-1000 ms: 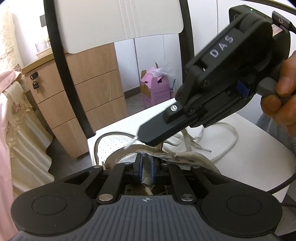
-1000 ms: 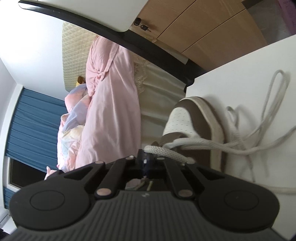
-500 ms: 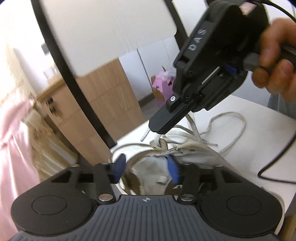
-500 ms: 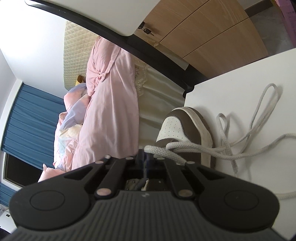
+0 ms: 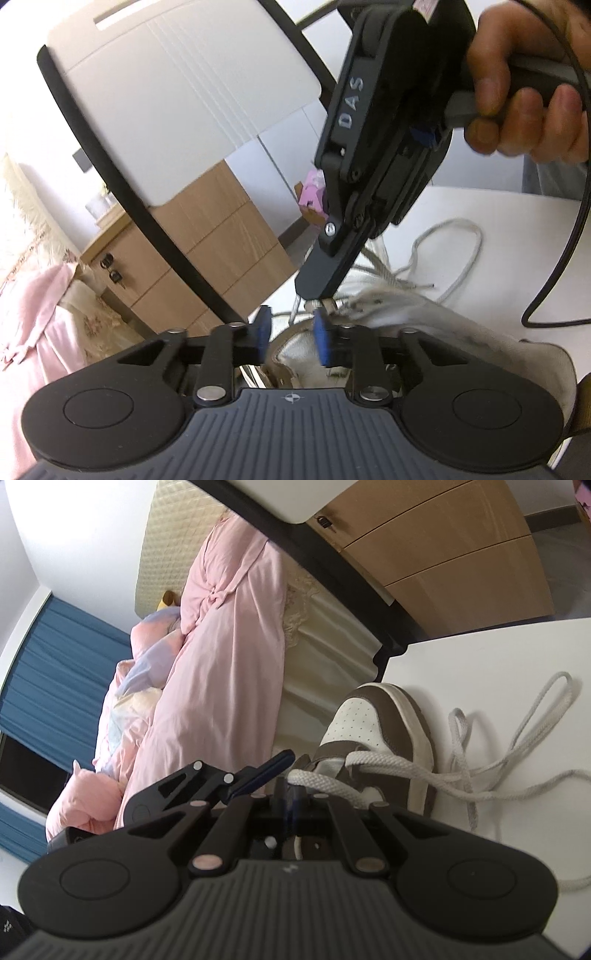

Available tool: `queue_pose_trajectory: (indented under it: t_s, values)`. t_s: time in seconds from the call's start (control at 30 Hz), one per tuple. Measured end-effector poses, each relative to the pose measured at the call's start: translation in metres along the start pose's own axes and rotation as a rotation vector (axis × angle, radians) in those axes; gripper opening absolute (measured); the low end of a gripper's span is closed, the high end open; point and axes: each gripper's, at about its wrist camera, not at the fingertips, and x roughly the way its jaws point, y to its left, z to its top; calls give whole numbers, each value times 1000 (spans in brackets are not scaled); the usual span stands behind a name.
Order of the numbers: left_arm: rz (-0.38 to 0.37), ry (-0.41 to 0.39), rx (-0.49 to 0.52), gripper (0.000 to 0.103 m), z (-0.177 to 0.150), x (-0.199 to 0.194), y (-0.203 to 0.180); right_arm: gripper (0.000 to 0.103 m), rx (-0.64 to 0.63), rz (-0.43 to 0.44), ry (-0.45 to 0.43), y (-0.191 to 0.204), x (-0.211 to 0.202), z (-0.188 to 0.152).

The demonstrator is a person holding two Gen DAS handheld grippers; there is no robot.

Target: Lace up shoes with both hands

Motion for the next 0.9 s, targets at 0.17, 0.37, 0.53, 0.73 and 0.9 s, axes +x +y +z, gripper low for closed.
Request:
queue_pose_trajectory:
  t_s: [0.17, 0.37, 0.53, 0.73, 0.9]
  values:
    - [-10, 2, -21, 3, 1, 2, 3, 3, 5, 9, -7, 0, 0, 0]
    - [10, 5, -99, 3, 3, 1, 13, 10, 84, 52, -56, -7, -2, 0]
    - [10, 11, -108, 3, 5, 1, 11, 21, 161, 109, -87, -14, 0, -1]
    - [-2, 21, -94, 3, 5, 2, 8, 24, 200, 140, -96, -16, 7, 0]
    - [-1, 32, -99, 3, 4, 3, 10, 11, 226, 120, -102, -19, 13, -3]
